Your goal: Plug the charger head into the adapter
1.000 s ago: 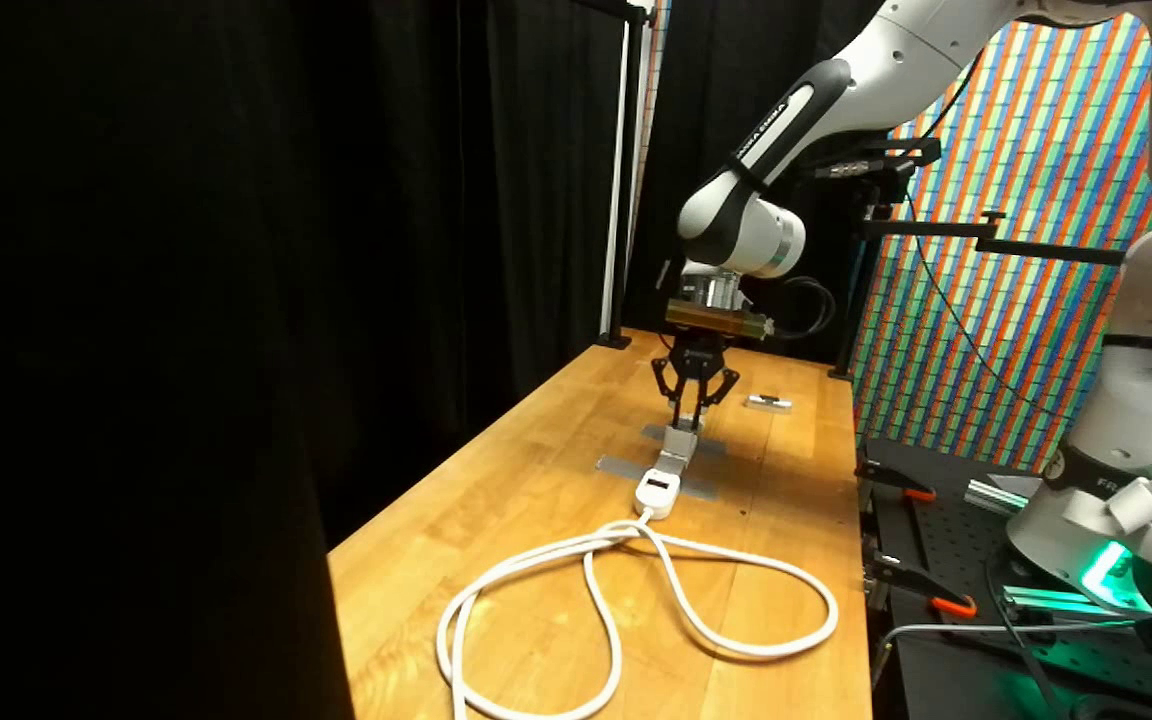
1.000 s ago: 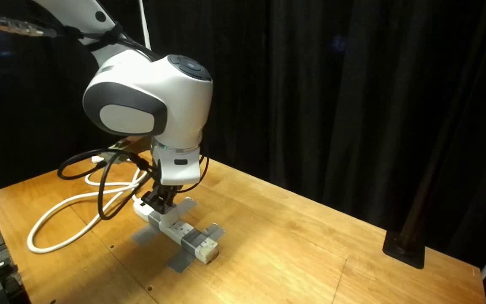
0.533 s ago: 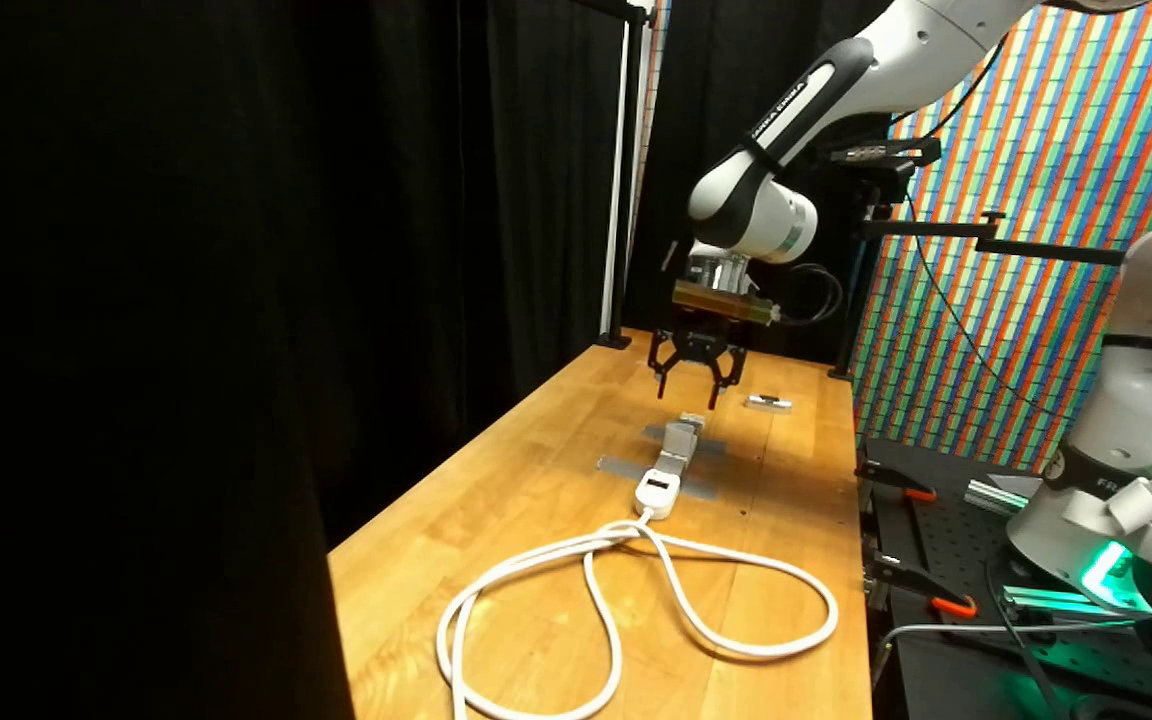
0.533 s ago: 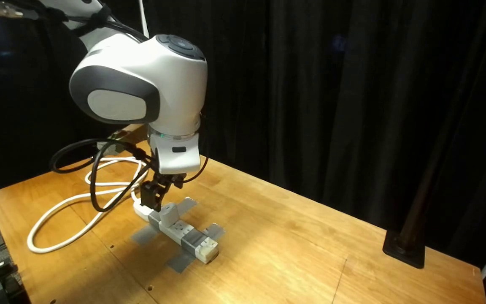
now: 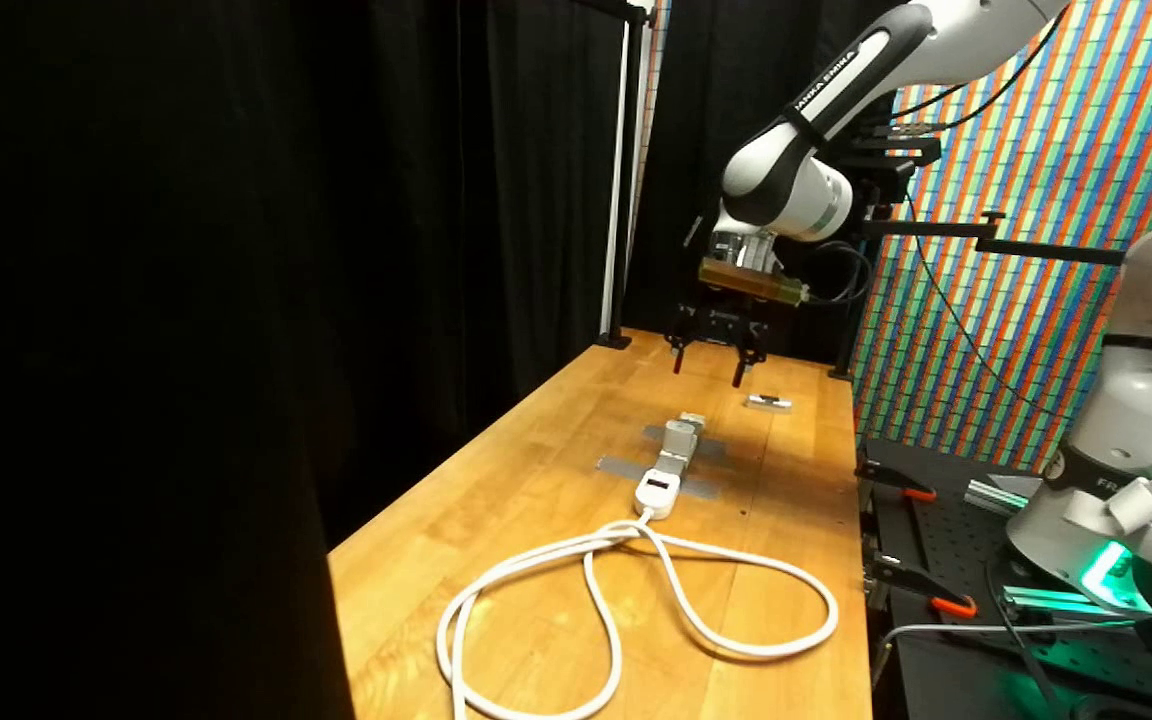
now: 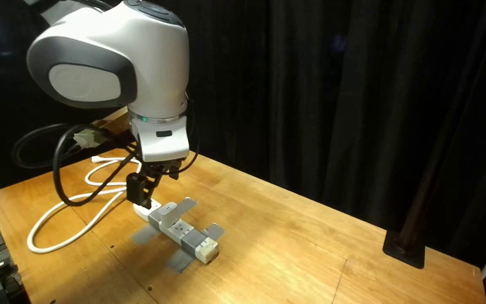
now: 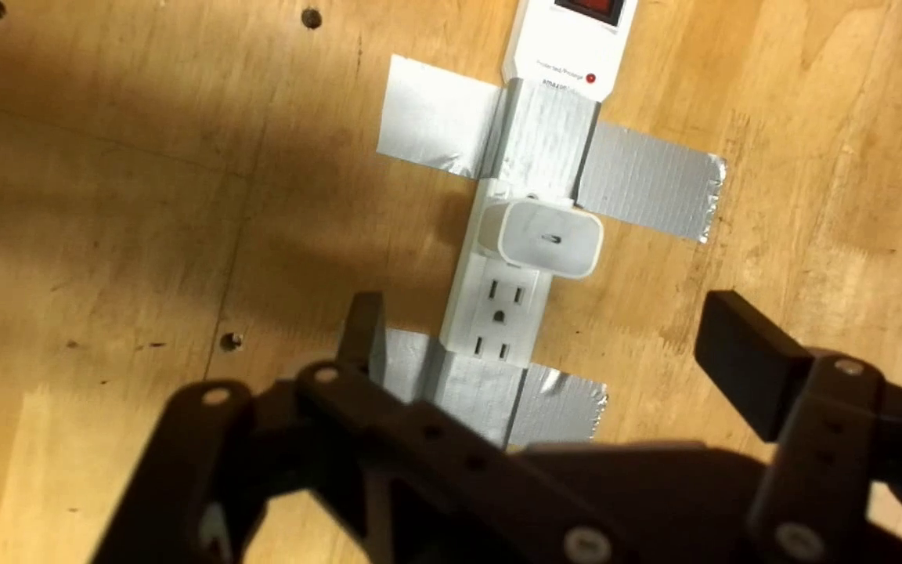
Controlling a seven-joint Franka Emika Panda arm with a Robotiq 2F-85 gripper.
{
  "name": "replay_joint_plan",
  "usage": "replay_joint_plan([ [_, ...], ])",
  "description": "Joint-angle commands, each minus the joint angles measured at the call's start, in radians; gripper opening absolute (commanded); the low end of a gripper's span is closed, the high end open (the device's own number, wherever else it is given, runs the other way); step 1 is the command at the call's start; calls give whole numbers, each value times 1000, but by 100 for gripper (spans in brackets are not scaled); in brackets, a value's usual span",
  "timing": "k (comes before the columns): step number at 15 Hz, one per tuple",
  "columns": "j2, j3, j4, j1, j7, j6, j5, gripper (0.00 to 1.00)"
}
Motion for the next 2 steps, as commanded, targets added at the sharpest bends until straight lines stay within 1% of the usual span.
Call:
replay_joint_plan([
  [1,-10,1,-7,-4,2,-2,-3,100],
  [2,-16,0,-13,-4,2,-2,-4,100],
])
